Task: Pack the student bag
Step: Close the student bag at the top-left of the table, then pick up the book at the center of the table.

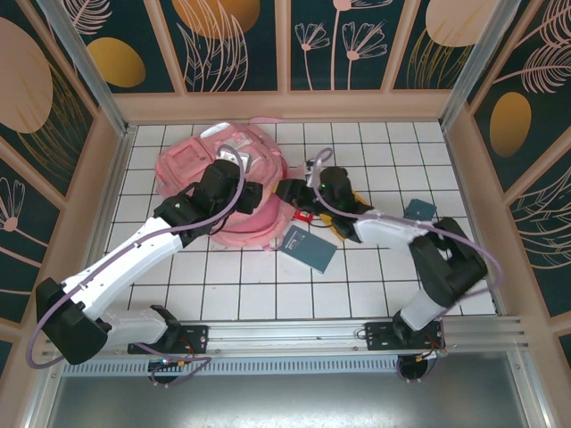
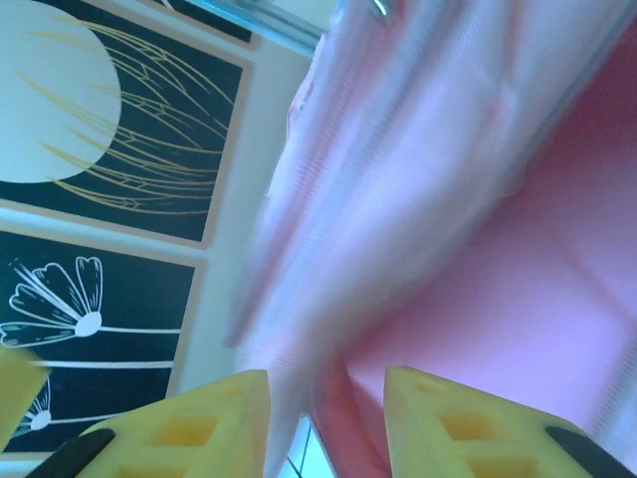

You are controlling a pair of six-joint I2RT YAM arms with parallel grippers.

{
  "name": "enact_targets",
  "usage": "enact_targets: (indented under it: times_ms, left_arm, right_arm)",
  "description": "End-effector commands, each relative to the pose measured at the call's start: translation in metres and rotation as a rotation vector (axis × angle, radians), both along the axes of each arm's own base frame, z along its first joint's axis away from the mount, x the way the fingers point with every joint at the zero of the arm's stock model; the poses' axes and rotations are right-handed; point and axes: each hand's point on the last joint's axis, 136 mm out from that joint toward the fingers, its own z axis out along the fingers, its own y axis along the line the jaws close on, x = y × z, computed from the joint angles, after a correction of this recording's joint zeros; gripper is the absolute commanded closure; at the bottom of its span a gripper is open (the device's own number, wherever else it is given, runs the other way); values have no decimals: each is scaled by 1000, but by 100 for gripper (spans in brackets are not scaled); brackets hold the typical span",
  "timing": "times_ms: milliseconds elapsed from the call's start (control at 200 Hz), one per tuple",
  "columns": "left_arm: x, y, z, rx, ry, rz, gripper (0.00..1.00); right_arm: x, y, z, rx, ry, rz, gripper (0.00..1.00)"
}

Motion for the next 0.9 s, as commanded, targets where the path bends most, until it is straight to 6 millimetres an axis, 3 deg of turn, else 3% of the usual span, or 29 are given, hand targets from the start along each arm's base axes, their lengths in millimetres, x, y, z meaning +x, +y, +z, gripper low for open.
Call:
enact_targets:
  times_ms: [0,140,185,275,400,551,666,691,716,896]
  left_arm:
    - [-1,-21,24,-195,6,-1,49]
    - [-7,-50,25,-311,38,-18,50]
    - [-11,-65,26,-342,50,-36,50]
    - [-18,-96,21,-398,84,-72,50]
    - [-21,-131,-9,-423,156,-63,49]
    - [-19,-158,-59,-485,276,-13,48]
    - [-14,-174,-96,-505,364,22,49]
    - [-13,-177,-96,-515,372,27,49]
    - [-11,-180,-113,-494,397,42,50]
    - [-2,-193,-147,-507,462,109,53]
  right_arm:
    - [-3,-46,-16,-122,-36,-84,62]
    - [2,-112,-28,-196,-38,-210,60]
    - [5,-132,-32,-232,-46,-257,54]
    - [11,-164,-41,-283,-49,-316,54]
    - [21,-200,-52,-313,-35,-382,50]
    - [34,-222,-65,-360,-22,-412,35]
    - [42,-223,-80,-365,18,-406,34]
    - [43,-224,-83,-368,22,-412,34]
    - [45,-226,-86,-375,27,-423,33]
    - [59,-238,-93,-418,23,-471,33]
